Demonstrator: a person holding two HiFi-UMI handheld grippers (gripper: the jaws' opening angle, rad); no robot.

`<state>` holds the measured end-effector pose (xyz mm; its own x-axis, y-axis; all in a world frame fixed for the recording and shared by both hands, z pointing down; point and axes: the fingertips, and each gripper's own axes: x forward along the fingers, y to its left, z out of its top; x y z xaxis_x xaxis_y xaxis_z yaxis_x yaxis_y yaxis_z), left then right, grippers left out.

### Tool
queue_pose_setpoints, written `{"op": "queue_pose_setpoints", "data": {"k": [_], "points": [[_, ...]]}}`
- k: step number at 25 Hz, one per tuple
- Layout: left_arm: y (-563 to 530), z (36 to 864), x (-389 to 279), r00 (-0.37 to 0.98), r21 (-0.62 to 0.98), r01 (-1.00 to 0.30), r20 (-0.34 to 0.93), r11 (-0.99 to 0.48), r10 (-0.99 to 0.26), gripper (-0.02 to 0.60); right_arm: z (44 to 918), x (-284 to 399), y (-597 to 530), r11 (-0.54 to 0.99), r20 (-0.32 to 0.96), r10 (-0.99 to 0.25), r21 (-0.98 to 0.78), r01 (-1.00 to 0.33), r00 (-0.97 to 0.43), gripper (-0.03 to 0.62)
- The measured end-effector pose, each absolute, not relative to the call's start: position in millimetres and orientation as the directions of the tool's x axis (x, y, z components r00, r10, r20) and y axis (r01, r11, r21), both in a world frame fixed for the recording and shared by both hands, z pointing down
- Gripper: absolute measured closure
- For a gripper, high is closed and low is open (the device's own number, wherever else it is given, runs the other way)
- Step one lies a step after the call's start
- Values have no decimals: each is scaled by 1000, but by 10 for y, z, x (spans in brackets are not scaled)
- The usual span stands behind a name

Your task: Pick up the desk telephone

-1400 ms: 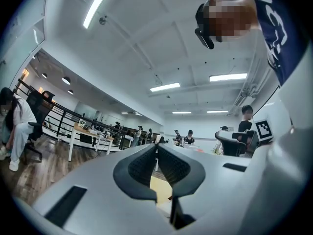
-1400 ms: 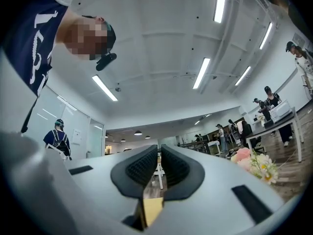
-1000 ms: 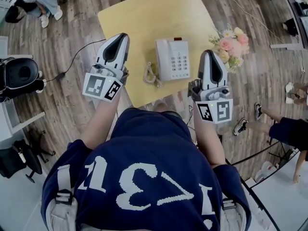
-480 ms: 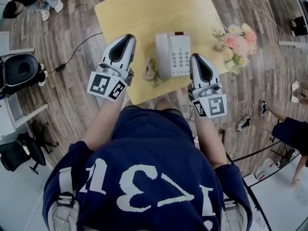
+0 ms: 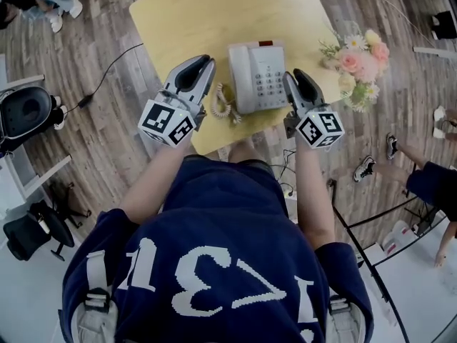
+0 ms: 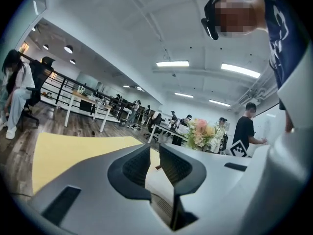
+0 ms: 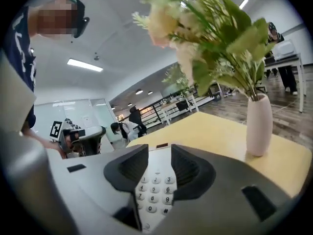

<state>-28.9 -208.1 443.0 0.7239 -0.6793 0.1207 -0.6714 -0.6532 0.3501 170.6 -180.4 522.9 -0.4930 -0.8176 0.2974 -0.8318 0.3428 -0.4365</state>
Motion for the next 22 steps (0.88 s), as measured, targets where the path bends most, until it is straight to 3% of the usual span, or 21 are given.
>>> {"op": "queue_pose_setpoints", "data": {"k": [3,8,15,22], "points": [[-2033,4721,-163,752,433,-638,173,-637,-636,430,5464,1755,-1880,303,336,-799,-491,-817,-498,435],[-1978,5199,34,779,571,-602,268,-557,-567,320,5770,1748,-1969,274,378,-754,-563,-780,-538,415],[-1911,5592,290,815,700,-558,360,-446,-454,282,5967,1628,-2098,279,426,-656,-630,-725,-623,391],[-1892,5752,299,814,739,-557,394,-379,-428,272,6030,1562,-2079,277,441,-613,-657,-701,-656,387]]}}
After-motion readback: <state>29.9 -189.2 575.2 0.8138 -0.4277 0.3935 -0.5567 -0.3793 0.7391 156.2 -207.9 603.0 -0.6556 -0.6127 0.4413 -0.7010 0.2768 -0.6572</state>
